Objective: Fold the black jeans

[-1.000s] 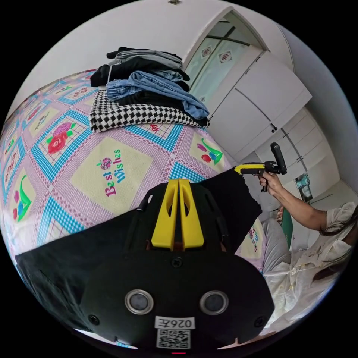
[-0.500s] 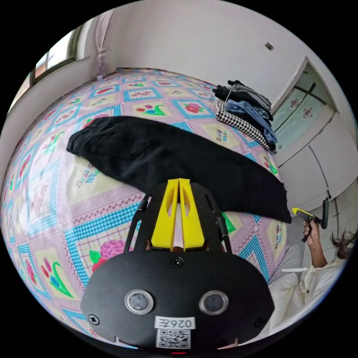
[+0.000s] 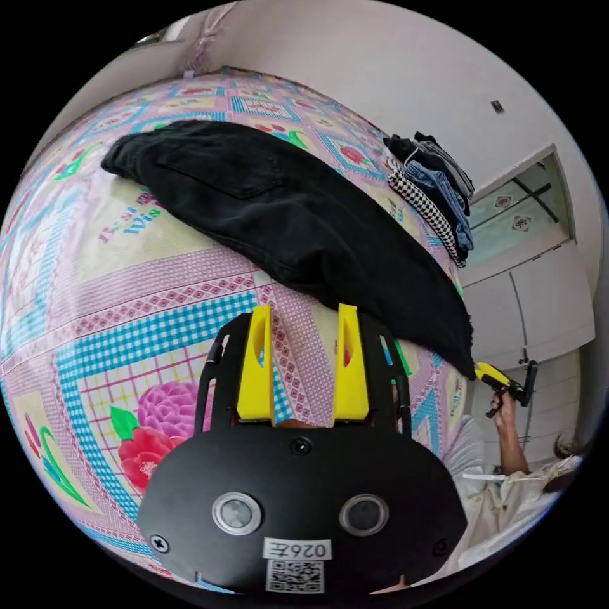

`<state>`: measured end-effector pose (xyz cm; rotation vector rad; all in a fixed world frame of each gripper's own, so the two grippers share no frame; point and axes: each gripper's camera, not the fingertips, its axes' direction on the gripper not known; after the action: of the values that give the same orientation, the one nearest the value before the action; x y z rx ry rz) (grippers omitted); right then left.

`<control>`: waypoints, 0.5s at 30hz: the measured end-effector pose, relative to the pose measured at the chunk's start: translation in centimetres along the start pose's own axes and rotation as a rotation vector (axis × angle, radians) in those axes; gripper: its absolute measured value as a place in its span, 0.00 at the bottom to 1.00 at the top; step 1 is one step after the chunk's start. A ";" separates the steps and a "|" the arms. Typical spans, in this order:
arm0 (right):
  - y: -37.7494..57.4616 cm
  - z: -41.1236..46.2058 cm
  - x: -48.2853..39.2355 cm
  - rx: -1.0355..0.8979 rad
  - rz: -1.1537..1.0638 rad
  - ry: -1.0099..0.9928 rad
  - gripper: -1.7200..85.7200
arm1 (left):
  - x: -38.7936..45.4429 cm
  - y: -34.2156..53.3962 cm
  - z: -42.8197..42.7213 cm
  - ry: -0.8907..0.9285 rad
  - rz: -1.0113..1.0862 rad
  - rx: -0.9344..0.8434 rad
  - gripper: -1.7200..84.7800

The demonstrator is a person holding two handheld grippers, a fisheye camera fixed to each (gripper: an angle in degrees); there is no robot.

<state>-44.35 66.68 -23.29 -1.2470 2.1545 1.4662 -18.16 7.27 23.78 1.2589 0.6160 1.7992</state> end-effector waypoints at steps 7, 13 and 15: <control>2.5 0.0 0.2 0.040 0.026 -0.026 0.10 | 1.4 2.9 -2.4 0.551 0.050 0.050 0.01; 10.6 -4.6 4.5 0.378 0.240 -0.249 0.04 | 6.0 6.0 -3.6 0.858 0.143 0.096 0.01; 13.9 -7.2 5.0 0.489 0.252 -0.226 0.02 | 7.6 6.4 -4.9 0.932 0.183 0.137 0.01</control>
<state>-56.16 59.77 -14.14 -0.6309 2.3711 1.0006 -26.04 10.61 30.75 0.4918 1.1628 2.5132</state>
